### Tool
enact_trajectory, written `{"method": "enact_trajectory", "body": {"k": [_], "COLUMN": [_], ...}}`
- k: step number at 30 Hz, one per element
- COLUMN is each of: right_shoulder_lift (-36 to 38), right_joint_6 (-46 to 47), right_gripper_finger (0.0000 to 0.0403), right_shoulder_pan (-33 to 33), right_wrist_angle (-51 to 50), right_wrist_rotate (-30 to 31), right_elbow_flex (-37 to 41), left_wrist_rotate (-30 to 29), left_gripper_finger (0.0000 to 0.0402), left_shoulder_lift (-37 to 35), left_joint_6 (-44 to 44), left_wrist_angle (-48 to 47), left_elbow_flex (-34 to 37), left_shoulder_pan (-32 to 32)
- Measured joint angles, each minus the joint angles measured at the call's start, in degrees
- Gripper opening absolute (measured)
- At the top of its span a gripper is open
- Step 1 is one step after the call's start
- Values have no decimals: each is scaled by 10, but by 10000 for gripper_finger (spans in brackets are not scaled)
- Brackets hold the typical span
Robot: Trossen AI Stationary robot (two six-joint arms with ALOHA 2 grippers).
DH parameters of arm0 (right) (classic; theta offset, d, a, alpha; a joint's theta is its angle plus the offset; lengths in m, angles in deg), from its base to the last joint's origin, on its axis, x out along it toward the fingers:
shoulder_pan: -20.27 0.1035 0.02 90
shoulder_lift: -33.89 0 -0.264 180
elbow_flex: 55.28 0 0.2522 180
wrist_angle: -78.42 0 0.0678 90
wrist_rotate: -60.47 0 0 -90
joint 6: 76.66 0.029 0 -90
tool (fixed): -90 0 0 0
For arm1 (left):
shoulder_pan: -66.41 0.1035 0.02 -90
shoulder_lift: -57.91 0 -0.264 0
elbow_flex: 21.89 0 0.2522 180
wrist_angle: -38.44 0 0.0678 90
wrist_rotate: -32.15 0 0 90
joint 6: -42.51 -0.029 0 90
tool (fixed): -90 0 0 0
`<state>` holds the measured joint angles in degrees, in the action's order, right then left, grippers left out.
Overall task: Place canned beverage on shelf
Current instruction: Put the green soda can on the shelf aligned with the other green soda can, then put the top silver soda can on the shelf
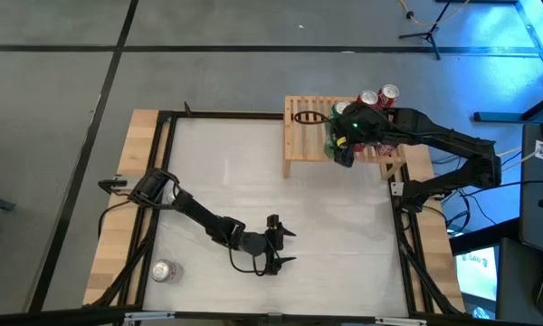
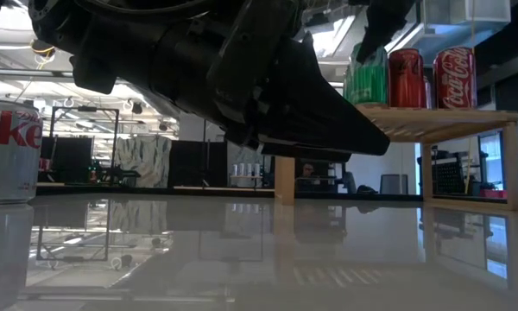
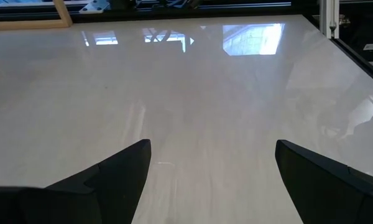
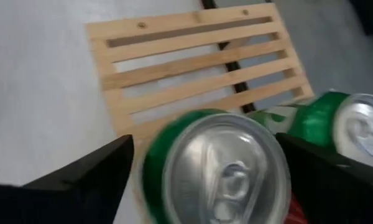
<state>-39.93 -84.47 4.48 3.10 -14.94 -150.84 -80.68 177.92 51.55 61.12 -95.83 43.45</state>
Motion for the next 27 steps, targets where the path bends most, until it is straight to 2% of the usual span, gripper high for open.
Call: {"method": "enact_trajectory", "body": {"k": [2, 5, 10, 15, 20, 23, 27], "right_shoulder_lift": [0, 2, 2, 5, 7, 7, 7], "right_joint_6": [0, -1, -1, 16, 68, 120, 159], "right_gripper_finger": [390, 385, 366, 357, 357, 354, 349], "right_shoulder_pan": [0, 0, 5, 40, 108, 168, 265], "right_wrist_angle": [0, -2, -18, -22, -21, -19, -10], "right_wrist_rotate": [26, 51, 47, 38, 27, 29, 55], "right_elbow_flex": [0, 0, -20, -67, -108, -107, -68], "left_wrist_rotate": [0, 0, 0, 0, 0, -5, -35], "left_gripper_finger": [334, 334, 334, 334, 334, 334, 334], "left_shoulder_lift": [0, 0, 0, 0, -2, -36, -120], "left_joint_6": [0, 0, -2, -1, 24, 29, 42], "left_wrist_angle": [0, 0, 0, 9, 21, -63, -200], "left_elbow_flex": [0, 0, 0, 0, -1, -1, -9], "left_shoulder_pan": [0, 0, 0, 0, -1, -3, -6]}}
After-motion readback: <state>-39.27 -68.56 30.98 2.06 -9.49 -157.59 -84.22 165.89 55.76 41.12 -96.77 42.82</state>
